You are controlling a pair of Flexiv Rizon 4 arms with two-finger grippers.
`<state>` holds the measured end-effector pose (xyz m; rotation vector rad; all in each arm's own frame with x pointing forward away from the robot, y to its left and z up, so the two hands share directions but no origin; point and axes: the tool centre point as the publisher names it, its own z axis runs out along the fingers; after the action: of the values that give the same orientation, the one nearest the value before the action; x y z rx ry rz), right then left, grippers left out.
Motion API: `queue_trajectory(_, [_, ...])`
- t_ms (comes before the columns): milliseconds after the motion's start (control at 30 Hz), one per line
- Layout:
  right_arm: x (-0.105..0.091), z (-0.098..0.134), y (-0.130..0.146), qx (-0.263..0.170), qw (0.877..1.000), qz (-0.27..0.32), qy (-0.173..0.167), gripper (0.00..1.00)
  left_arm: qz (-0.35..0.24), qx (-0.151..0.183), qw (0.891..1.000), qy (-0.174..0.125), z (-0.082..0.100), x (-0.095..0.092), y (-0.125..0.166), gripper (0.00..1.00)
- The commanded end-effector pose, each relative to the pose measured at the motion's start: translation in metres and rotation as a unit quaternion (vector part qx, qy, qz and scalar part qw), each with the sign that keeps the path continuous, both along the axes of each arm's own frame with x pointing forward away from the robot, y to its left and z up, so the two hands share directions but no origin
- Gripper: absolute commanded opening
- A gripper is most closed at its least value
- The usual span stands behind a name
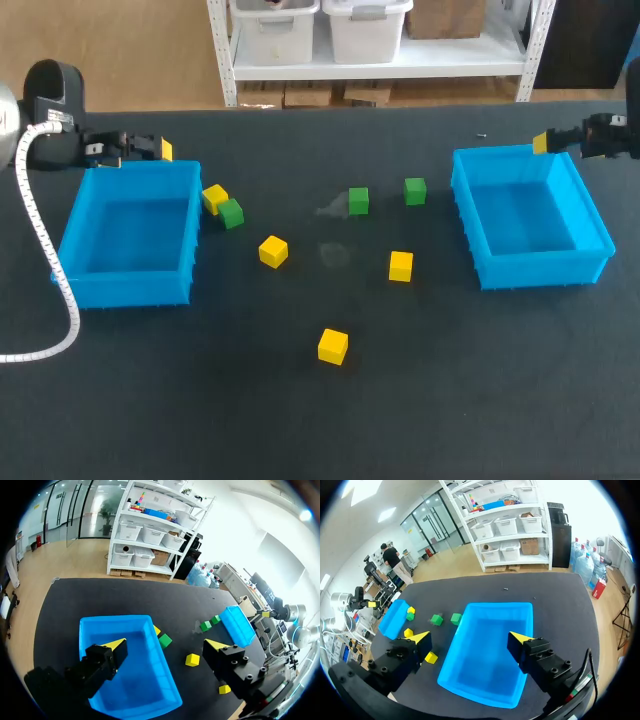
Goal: Put the green cubes in the right bin and the yellow cubes in the left bin.
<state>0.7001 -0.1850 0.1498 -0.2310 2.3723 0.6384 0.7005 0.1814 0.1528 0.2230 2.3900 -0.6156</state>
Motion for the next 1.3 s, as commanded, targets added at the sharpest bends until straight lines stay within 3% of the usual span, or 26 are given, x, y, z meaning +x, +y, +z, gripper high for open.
queue_trajectory(33, [0.000,0.000,0.000,-0.001,1.000,0.000,0.000,1.00,-0.003,-0.005,1.000,-0.004,-0.002,-0.001,0.002,1.00])
queue_trajectory(867, [0.000,0.000,0.000,-0.001,1.000,0.000,0.000,1.00,-0.003,-0.005,1.000,-0.004,-0.002,-0.001,0.002,1.00])
queue_trajectory(1300, [0.021,0.015,0.036,-0.125,0.989,0.082,-0.014,1.00,-0.003,-0.005,1.000,-0.004,-0.002,-0.001,0.002,1.00])
